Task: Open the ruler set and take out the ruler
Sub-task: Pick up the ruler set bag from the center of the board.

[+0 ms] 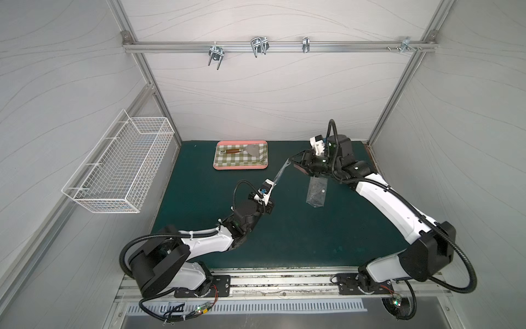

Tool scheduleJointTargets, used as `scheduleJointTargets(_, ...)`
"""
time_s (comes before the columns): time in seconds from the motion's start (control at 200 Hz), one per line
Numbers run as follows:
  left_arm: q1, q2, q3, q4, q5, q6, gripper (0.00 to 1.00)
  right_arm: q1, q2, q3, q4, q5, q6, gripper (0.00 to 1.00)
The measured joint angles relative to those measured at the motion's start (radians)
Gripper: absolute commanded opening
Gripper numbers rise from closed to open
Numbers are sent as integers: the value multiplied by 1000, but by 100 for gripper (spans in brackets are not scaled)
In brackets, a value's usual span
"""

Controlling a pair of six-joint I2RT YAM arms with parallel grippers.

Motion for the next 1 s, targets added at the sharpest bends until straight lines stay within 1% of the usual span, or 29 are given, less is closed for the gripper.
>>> scheduleJointTargets(0.12,71,-114,2,-117,112,-72,0,-33,-25,-17,6,-6,-49,70)
scheduleJointTargets(0.25,135,-193,25,-246,231,-131,0,-68,-50,-68,46,-27,-127,77)
scheduleJointTargets(0.415,195,-208,79,-357,401,-194,0,-85,-51,-133,122,-86,-288,78)
scheduleJointTargets(0.58,247,-197,141,-435,579,-255,0,-87,-41,-163,211,-206,-452,78)
scheduleJointTargets(0.68,279,-180,175,-438,702,-303,0,-91,-24,-164,258,-276,-528,77)
scheduleJointTargets(0.84,325,-143,197,-401,894,-396,0,-97,19,-164,322,-378,-595,75)
scheduleJointTargets(1.0,340,-100,224,-377,1006,-467,0,-98,54,-201,425,-477,-600,73)
